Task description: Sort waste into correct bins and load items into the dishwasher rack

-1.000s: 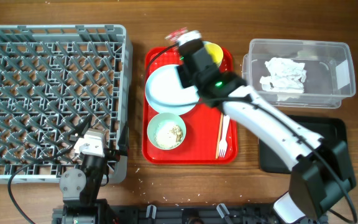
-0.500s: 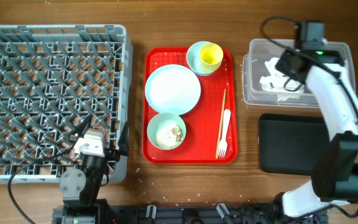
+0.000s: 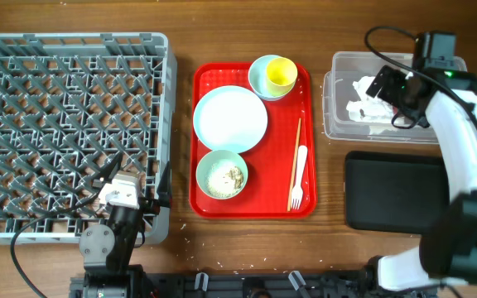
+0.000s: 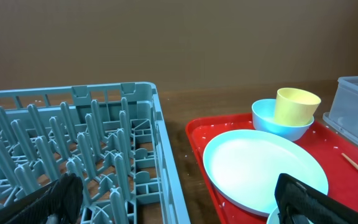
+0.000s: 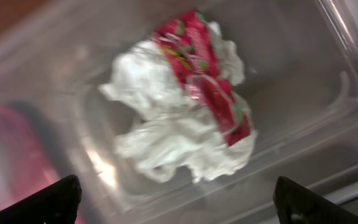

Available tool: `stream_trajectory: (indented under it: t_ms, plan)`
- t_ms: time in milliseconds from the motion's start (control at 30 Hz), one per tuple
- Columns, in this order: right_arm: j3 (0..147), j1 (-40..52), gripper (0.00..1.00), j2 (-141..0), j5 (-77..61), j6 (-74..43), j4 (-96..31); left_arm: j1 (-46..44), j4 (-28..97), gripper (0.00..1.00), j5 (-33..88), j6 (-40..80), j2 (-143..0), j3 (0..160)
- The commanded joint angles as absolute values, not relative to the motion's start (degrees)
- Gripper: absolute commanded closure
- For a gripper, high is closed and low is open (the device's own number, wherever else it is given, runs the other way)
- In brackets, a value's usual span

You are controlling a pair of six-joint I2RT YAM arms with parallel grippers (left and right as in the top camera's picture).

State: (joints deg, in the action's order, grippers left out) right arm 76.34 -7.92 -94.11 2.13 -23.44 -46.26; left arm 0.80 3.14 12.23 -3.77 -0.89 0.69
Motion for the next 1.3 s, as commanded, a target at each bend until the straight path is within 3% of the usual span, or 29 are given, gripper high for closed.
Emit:
stream_trajectory:
  t_ms: [0, 133, 300, 400, 500, 600, 733, 767, 800, 933, 1000, 1067, 1100, 1200, 1267]
  plan:
    - [76.6, -7.94, 0.0, -86.46, -12.01, -22.48, -46.63, 0.47, 3.25, 0.0, 11.92, -3.44, -0.56, 0.34]
    - [76.38, -7.6, 0.02, -85.14, -28.45, -22.41, -54.39, 0.47, 3.25, 0.0, 11.92, -3.44, -0.56, 0.34]
    - [75.18, -0.05, 0.11, -85.17, -29.85, -21.69, -64.05, 0.47, 3.25, 0.0, 11.92, -3.44, -0.56, 0.34]
    - [72.79, 9.13, 0.36, -85.17, -29.63, -21.74, -62.74, 0.47, 3.25, 0.0, 11.92, -3.44, -0.56, 0.34]
    - [69.8, 17.91, 0.41, -85.17, -28.88, -26.0, -58.04, 0.47, 3.25, 0.0, 11.92, -3.44, -0.56, 0.34]
    - [66.28, 29.65, 0.48, -85.17, -20.05, -35.62, -53.34, 0.47, 3.25, 0.0, 11.92, -3.44, -0.56, 0.34]
    - [65.01, 38.5, 0.59, -85.17, -3.55, -42.09, -55.75, 0.47, 3.25, 0.0, 11.92, -3.44, -0.56, 0.34]
    - [65.01, 39.09, 0.64, -85.1, 0.19, -43.64, -57.76, 0.47, 3.25, 0.0, 11.92, -3.44, -0.56, 0.34]
    - [65.01, 39.16, 0.76, -85.06, 4.08, -45.98, -61.25, 0.47, 3.25, 0.0, 11.92, -3.44, -0.56, 0.34]
    - [64.86, 38.39, 0.76, -85.08, 15.81, -54.24, -73.3, 0.47, 3.25, 0.0, 11.92, -3.44, -0.56, 0.34]
    - [63.72, 38.39, 0.72, -85.08, 17.63, -54.22, -73.34, 0.47, 3.25, 0.0, 11.92, -3.44, -0.56, 0.34]
    - [61.41, 37.23, 0.51, -85.08, 21.08, -56.49, -73.32, 0.47, 3.25, 0.0, 11.9, -3.44, -0.56, 0.34]
    - [60.69, 36.49, 0.49, -85.08, 21.98, -57.65, -73.06, 0.47, 3.25, 0.0, 11.92, -3.44, -0.56, 0.34]
    - [57.6, 31.73, 0.5, -85.08, 23.94, -57.71, -70.3, 0.47, 3.25, 0.0, 11.92, -3.44, -0.56, 0.34]
    - [54.63, 28.14, 0.56, -85.08, 23.46, -50.81, -65.08, 0.47, 3.25, 0.0, 11.92, -3.44, -0.56, 0.34]
